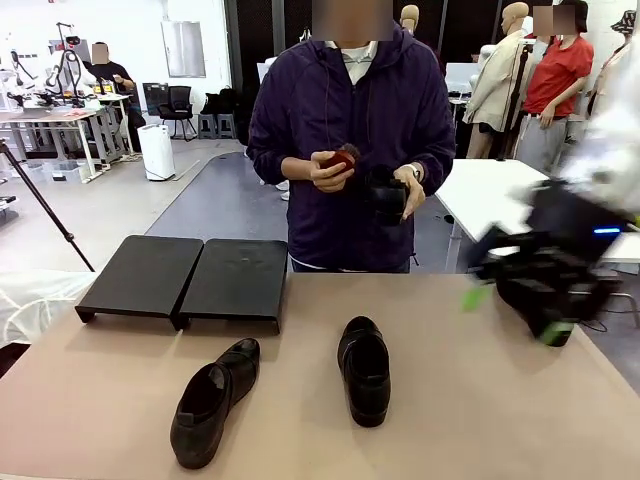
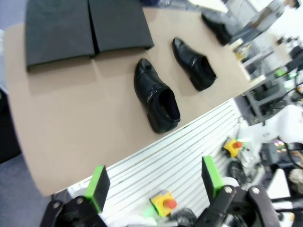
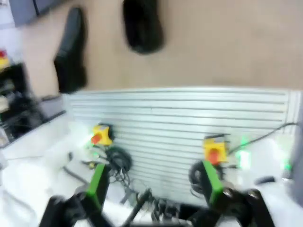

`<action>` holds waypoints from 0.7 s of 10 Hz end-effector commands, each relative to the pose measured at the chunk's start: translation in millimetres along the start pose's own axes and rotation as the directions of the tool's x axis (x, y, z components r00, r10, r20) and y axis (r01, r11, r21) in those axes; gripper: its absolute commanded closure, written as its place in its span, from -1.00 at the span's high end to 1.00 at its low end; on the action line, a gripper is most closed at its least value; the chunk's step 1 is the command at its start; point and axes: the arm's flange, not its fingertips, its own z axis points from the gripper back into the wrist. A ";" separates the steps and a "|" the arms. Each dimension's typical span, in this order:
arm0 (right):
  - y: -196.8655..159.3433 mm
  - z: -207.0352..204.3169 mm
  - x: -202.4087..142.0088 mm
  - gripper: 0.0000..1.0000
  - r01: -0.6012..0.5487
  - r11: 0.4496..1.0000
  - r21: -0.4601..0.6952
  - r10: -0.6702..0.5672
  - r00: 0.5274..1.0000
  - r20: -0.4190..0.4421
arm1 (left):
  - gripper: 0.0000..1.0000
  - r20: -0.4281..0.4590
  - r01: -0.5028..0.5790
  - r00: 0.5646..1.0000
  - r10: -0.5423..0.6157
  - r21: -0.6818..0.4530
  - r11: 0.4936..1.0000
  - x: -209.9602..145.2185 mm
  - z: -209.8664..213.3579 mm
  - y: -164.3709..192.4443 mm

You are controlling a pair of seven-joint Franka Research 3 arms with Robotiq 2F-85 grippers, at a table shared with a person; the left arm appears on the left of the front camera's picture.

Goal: Organize the shoes by placing them on the stand.
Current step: Pick up one Shoe and place it in the middle of the table.

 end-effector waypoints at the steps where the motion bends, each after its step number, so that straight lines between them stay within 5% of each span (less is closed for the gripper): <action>1: -90.7 55.5 -0.6 1.00 0.098 0.986 0.132 -0.114 0.986 0.125 | 1.00 0.007 0.013 1.000 -0.013 -0.016 1.000 -0.4 0.3 -0.2; 4: -205.0 80.2 -24.6 1.00 0.060 0.885 0.461 -0.229 0.919 0.321 | 1.00 0.007 0.013 1.000 -0.013 -0.016 1.000 -0.4 0.3 -0.2; 6: -220.9 64.6 -29.1 1.00 0.030 0.892 0.451 -0.214 0.907 0.363 | 1.00 0.007 0.013 1.000 -0.013 -0.016 1.000 -0.4 0.3 -0.2; 7: -223.7 103.5 -38.8 1.00 0.139 0.883 0.448 -0.298 0.904 0.307 | 1.00 0.007 0.013 1.000 -0.013 -0.016 1.000 -0.4 0.3 -0.2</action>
